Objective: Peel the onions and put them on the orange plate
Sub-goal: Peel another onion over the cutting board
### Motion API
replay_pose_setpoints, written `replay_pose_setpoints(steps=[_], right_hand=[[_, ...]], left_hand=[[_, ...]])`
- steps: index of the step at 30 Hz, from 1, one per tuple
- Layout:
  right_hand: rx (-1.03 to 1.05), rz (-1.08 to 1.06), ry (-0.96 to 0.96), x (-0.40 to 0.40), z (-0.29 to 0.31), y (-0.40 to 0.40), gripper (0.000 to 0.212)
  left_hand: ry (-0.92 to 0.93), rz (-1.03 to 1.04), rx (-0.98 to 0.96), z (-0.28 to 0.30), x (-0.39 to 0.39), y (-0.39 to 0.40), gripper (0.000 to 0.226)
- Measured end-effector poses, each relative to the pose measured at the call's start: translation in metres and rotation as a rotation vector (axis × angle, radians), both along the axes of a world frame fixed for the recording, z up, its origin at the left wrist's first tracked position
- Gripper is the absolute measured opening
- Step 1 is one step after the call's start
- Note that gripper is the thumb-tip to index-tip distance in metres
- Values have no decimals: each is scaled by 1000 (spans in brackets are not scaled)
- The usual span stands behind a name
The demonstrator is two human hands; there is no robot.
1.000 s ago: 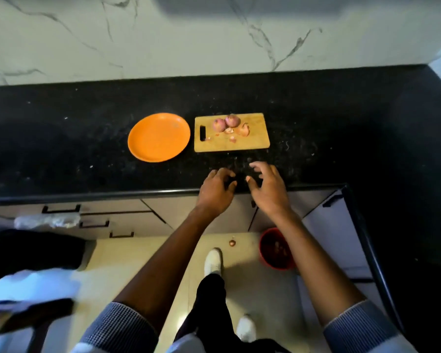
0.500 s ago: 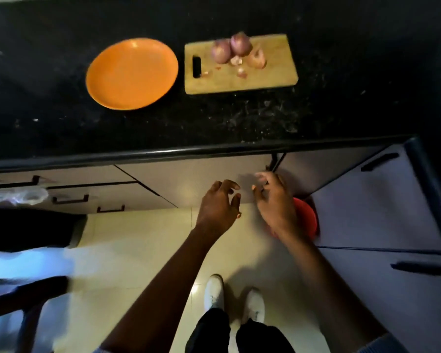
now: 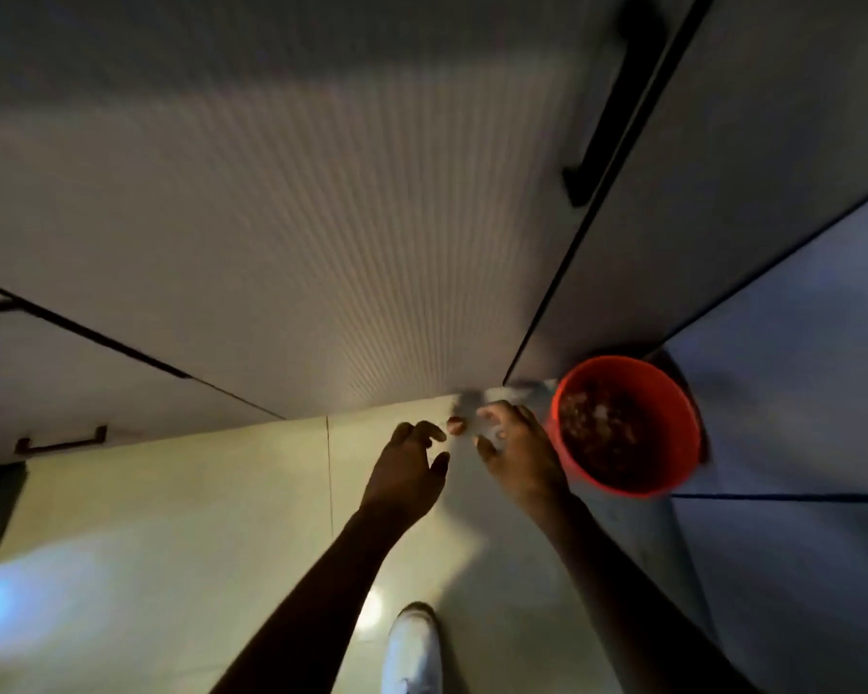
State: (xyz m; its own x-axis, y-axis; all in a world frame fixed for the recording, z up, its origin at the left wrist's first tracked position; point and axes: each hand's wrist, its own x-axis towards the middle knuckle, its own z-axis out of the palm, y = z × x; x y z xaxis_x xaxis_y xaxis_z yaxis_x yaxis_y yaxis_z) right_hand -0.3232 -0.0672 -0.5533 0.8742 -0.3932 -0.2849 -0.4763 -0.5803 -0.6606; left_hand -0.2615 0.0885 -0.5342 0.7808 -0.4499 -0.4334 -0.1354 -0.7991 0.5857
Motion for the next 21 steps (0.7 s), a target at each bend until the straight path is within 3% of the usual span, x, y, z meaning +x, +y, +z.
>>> replay_pose_setpoints(steps=[6, 11, 16, 21], right_hand=[[-39, 42, 79, 38, -168, -2, 31], [-86, 94, 70, 58, -275, -4, 41], [-150, 110, -23, 71, -316, -6, 40], [-82, 80, -92, 78, -297, -2, 24]], left_hand=[[12, 63, -29, -157, 34, -12, 27], [22, 25, 6, -252, 54, -9, 33], [23, 47, 1, -294, 67, -14, 33], [65, 118, -67, -272, 64, -17, 27]])
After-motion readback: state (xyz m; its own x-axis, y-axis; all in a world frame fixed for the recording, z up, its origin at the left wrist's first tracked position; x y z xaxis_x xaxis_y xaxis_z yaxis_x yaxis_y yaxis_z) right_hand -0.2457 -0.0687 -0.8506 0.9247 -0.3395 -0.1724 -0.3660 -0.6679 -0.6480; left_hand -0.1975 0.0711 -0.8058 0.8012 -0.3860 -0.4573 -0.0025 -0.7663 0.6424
